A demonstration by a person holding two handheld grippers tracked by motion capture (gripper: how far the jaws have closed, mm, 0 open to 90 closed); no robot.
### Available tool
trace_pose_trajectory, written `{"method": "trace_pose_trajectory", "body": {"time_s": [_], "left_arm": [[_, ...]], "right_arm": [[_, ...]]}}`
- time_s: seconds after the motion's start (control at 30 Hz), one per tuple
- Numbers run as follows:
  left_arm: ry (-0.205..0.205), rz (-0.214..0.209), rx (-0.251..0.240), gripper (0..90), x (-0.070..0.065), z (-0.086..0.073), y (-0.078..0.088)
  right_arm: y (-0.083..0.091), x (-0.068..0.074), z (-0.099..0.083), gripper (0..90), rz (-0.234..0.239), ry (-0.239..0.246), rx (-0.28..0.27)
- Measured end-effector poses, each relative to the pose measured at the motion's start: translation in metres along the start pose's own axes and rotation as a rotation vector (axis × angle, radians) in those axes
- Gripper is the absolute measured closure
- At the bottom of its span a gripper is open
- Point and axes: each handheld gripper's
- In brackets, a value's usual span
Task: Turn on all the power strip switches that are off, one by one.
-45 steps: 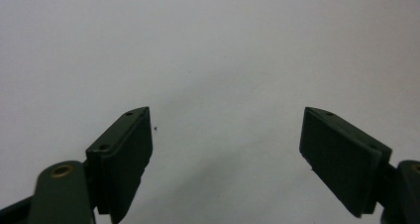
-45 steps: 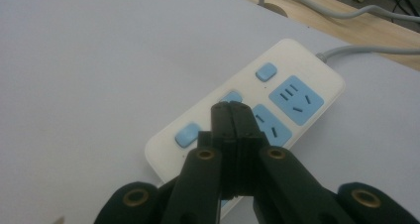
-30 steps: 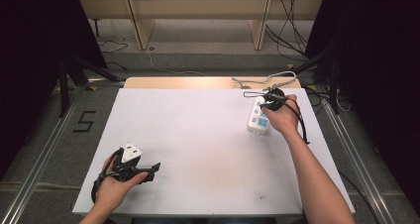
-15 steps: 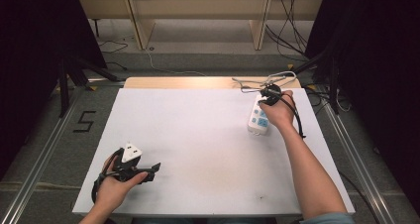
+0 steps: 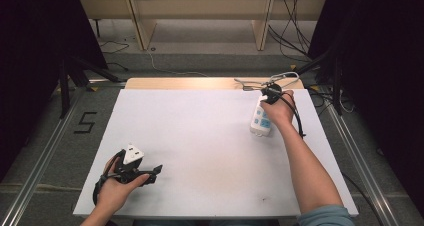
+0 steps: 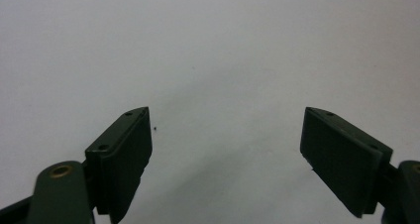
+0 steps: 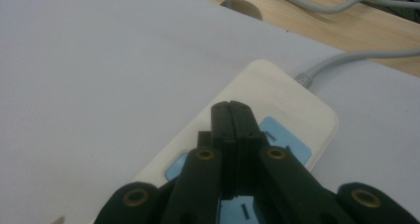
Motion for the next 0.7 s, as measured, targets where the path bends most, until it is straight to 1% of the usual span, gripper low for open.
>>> {"method": "trace_pose_trajectory", "body": {"time_s": [0.07, 0.13, 0.3, 0.33, 0.47, 0.7], "left_arm": [[0.002, -0.001, 0.0, 20.2, 0.0, 0.0, 0.0], [0.002, 0.001, -0.003, 20.2, 0.0, 0.0, 0.0], [-0.001, -0.003, -0.001, 20.3, 0.0, 0.0, 0.0], [-0.001, -0.003, -0.001, 20.2, -0.001, 0.0, 0.0], [-0.003, -0.003, -0.001, 20.3, 0.0, 0.0, 0.0], [0.0, -0.003, 0.003, 20.3, 0.0, -0.001, 0.0]], "right_arm": [[-0.001, -0.001, 0.0, 90.0, -0.002, -0.007, 0.001], [-0.004, -0.004, 0.0, 90.0, 0.0, -0.025, -0.001], [-0.007, -0.006, 0.0, 90.0, 0.0, -0.024, 0.001], [-0.008, -0.006, 0.0, 90.0, 0.002, -0.032, 0.001], [-0.012, -0.006, 0.001, 90.0, 0.003, -0.031, 0.003], [-0.013, -0.002, 0.005, 90.0, 0.005, -0.019, -0.003]]}}
Point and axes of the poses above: each handheld gripper's, and its own axes: y roughly backward along the jaws, z roughly out of its top, x roughly to its left, and after that the axes turned 8 degrees about x, right-handed
